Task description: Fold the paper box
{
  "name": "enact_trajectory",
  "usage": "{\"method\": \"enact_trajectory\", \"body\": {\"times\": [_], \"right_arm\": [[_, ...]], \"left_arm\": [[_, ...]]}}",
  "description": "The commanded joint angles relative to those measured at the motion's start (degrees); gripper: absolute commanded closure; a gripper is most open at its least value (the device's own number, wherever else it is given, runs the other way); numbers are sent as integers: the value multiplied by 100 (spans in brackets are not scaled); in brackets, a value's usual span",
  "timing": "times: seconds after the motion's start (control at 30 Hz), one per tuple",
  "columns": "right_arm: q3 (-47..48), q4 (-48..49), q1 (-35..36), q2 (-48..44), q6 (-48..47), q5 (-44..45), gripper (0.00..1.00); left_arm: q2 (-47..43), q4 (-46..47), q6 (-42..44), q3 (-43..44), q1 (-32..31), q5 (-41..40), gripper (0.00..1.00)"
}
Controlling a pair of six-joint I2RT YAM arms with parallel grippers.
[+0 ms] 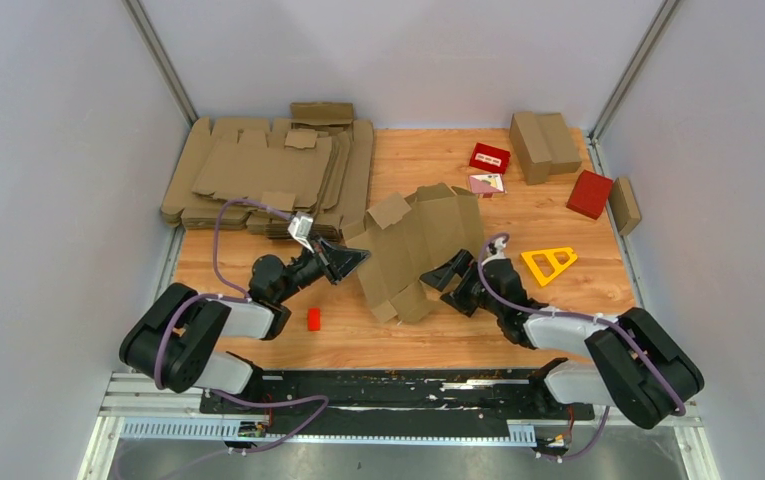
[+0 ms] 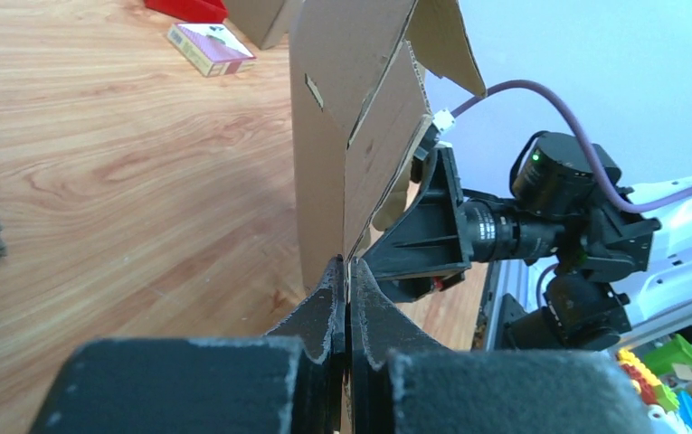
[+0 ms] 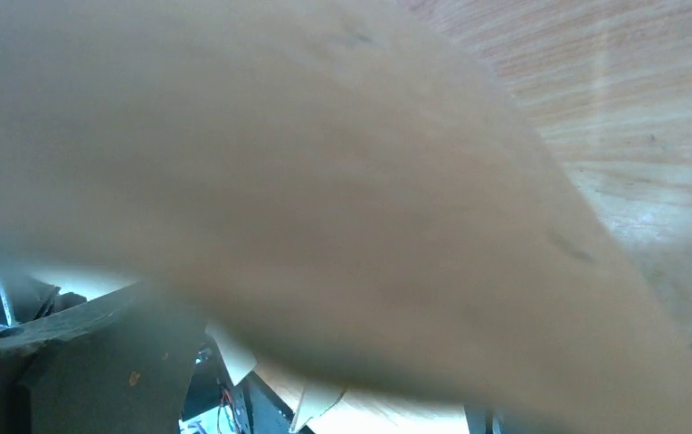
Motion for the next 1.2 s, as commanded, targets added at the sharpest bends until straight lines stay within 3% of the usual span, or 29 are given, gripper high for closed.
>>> {"method": "enact_trajectory", "body": {"times": [0.0,0.17,0.27,0.47,0.6,0.93,1.03,1.17], "right_arm": [[-152,486,-29,-45,152,57,5],[-176,644,-107,-190,257,-54,6],[-157,792,-119,-200,283,-127,13],[-178,1062,-125,-103,230,-119,36],[-184,1257,-123,128,228,-175,59],[-92,1445,-119,608,170,-298,90],[-67,1473,-124,685,109,-328,85],[-87,1405,-121,558,-111,-363,67]], "left_arm": [[-81,647,-362,103,38,226,100],[113,1068,-650,143,40,400,100],[206,1139,-651,161,40,462,100],[34,427,-214,227,40,428,100],[-124,-46,59,270,25,367,100],[-693,-1457,1014,406,-287,-115,100],[-888,-1992,1377,504,-427,-304,100],[-1119,-2663,1797,605,-534,-612,100]]}}
